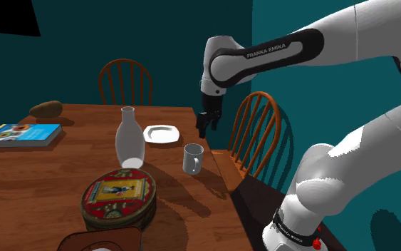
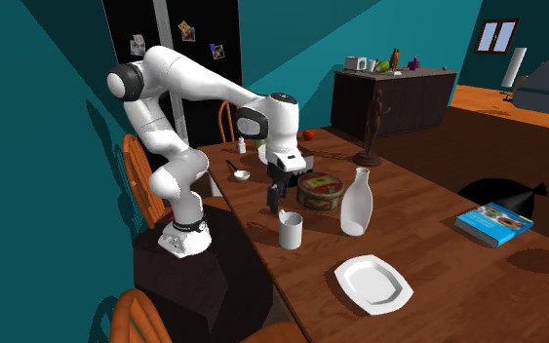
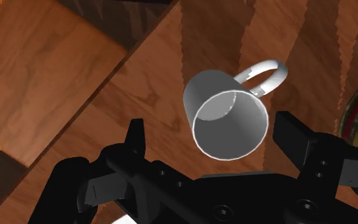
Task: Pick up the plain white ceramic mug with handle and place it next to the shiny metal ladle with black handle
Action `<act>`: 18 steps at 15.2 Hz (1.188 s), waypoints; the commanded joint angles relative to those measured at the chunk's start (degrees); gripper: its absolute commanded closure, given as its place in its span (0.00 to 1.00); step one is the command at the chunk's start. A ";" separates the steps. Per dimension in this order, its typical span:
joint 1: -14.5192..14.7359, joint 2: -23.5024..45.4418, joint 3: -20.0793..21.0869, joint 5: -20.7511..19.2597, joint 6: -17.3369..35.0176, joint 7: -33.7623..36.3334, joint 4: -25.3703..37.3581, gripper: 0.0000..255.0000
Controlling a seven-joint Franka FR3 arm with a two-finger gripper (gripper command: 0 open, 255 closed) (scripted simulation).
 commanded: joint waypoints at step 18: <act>1.30 14.56 -1.20 0.53 16.84 -5.50 -3.12 0.00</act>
